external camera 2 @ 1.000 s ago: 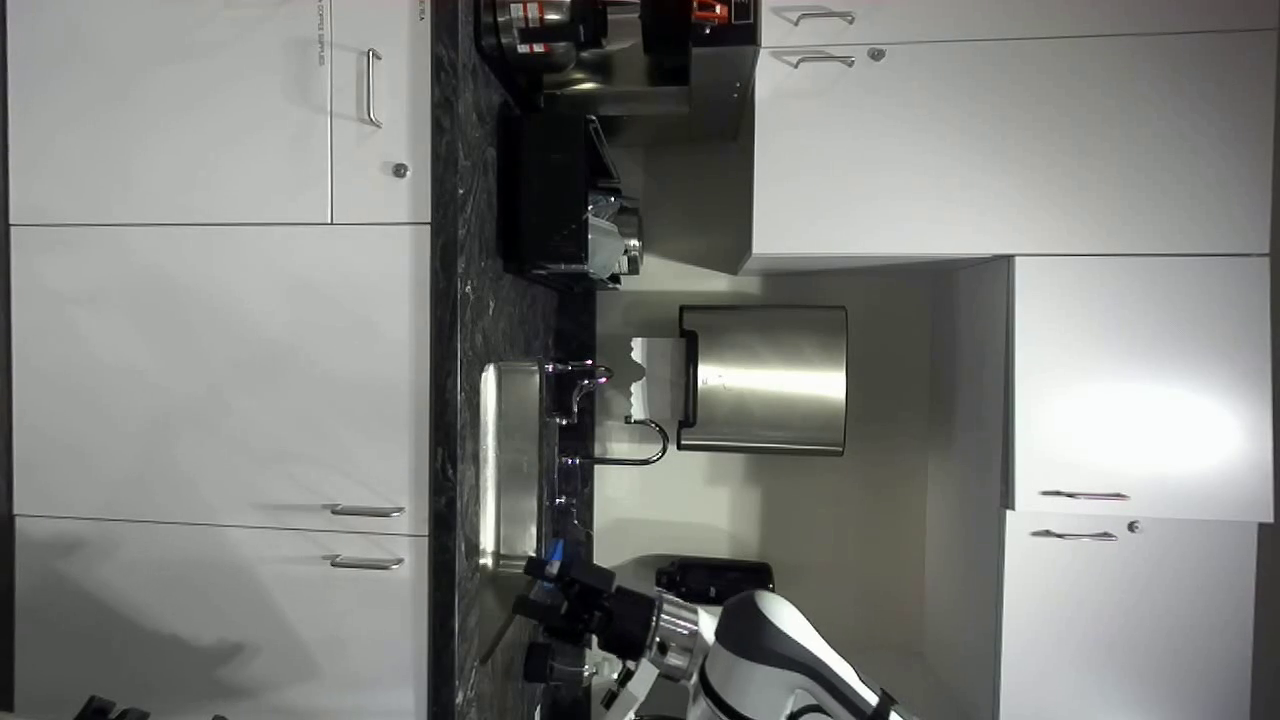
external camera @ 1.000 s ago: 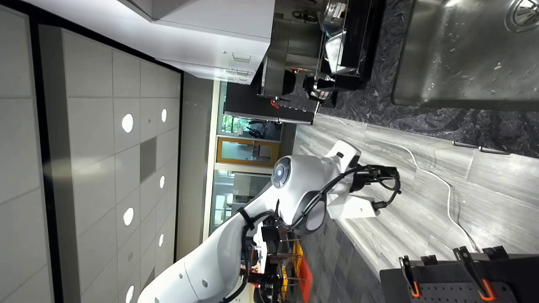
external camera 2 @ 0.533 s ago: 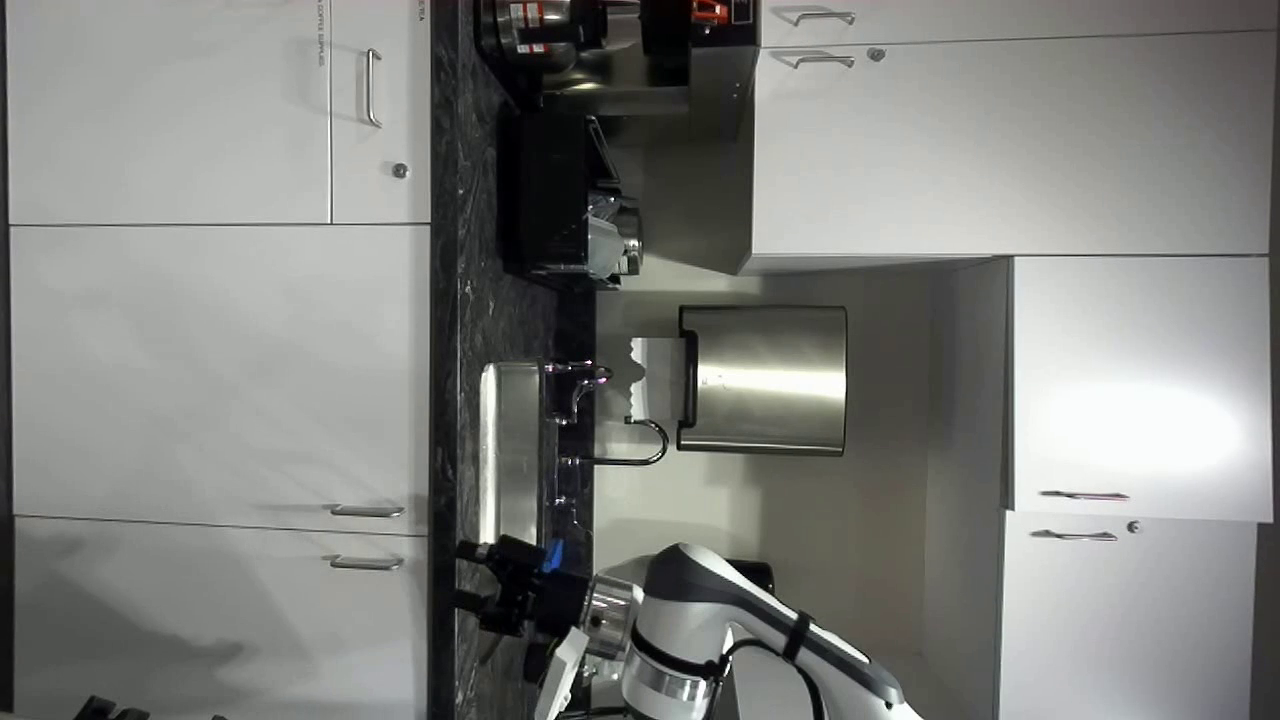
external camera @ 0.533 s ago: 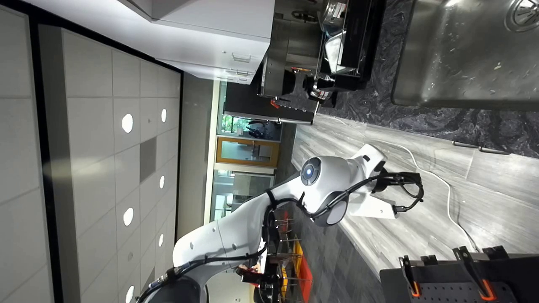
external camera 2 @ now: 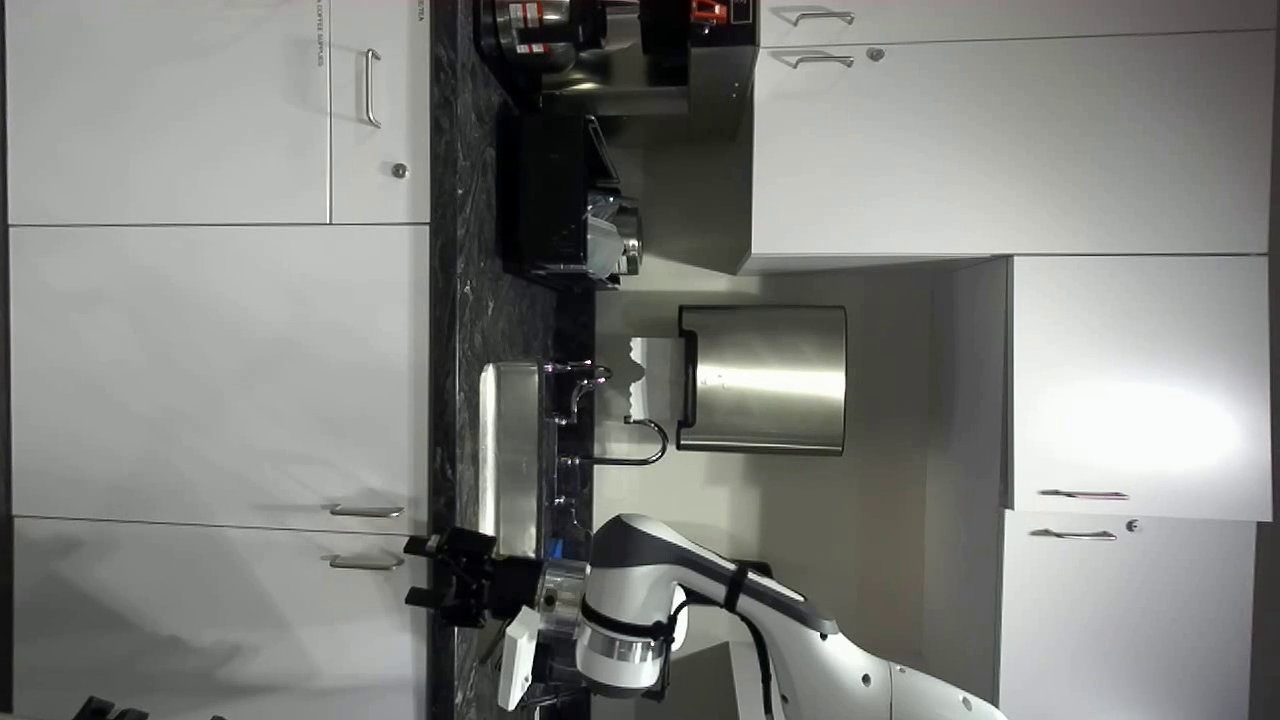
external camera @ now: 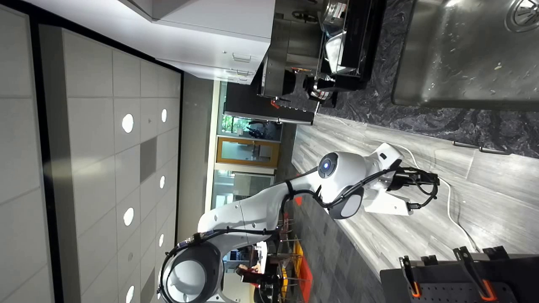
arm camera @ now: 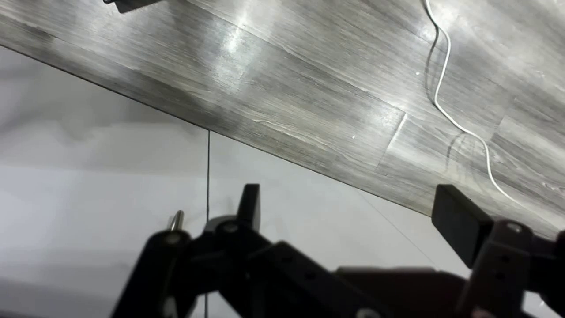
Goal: Open the left bottom cabinet door
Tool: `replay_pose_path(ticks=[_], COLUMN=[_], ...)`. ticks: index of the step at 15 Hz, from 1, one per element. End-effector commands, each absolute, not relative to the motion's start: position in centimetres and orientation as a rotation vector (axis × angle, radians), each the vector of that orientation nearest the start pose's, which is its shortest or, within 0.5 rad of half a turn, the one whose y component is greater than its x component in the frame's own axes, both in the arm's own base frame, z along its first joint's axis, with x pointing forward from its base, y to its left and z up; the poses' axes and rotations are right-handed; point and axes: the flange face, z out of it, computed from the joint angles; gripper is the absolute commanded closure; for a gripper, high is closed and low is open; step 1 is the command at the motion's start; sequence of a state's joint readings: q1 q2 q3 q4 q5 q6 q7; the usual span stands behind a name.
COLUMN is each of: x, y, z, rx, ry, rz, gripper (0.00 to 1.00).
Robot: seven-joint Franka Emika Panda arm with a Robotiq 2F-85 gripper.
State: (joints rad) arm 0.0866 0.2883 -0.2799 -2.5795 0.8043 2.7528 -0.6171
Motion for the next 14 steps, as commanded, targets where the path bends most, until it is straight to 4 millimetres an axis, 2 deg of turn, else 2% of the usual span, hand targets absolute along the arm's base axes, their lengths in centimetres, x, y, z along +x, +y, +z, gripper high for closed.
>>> replay_pose_path(ticks=[1, 4, 9, 14], x=[40.3, 40.4, 41.4, 42.2], y=[-11.9, -11.9, -11.7, -11.0], z=[15.4, 15.6, 14.4, 12.1], rx=[-2.903, -2.902, -3.002, -3.119], ry=[0.484, 0.484, 0.596, 0.630], rz=[-0.022, -0.027, -0.141, -0.220], gripper=[0.00, 0.00, 0.00, 0.00])
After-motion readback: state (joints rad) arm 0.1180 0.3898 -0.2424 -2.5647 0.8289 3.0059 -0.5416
